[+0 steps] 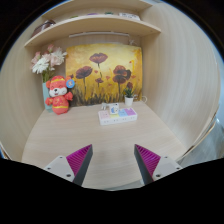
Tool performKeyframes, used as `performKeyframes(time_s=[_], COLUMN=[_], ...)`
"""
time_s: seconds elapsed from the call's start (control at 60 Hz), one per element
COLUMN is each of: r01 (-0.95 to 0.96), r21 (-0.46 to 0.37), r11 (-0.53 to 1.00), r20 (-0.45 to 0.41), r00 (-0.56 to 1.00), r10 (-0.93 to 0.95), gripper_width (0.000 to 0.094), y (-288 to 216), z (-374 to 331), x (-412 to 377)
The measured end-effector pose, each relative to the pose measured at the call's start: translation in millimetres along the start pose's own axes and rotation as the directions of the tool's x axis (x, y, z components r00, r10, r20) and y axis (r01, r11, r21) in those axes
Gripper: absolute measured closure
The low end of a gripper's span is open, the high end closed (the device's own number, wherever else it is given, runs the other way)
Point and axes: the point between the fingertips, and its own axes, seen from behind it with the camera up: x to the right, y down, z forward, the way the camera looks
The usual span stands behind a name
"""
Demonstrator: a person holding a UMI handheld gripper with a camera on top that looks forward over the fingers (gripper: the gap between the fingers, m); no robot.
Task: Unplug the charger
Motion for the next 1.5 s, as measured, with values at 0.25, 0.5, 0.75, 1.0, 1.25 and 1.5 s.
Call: performKeyframes(time_s=[0.25, 0.5, 0.75, 1.0, 1.25, 1.5], r01=[0.092, 0.091, 0.136, -0.001, 0.093, 0.064], r21=[0.023, 0.015, 0.015, 0.206, 0.209, -0.121], r11=[0.996, 0.996, 0.991, 0.978, 0.973, 0.991], r20=[0.078, 0.157, 0.219, 0.281, 0.102, 0.065], r00=[0.993, 0.983, 0.966, 0.958, 0.988, 0.996], r10=[-0.093, -0.092, -0.136, -0.058, -0.116, -0.056], gripper_width=[0.0116, 0.04, 0.0672, 0.0746, 0.0748, 0.0736], y=[-72, -105, -96, -274, -290, -118], z=[135, 231, 239, 175, 186, 253], x=[1, 4, -8, 25, 142, 191])
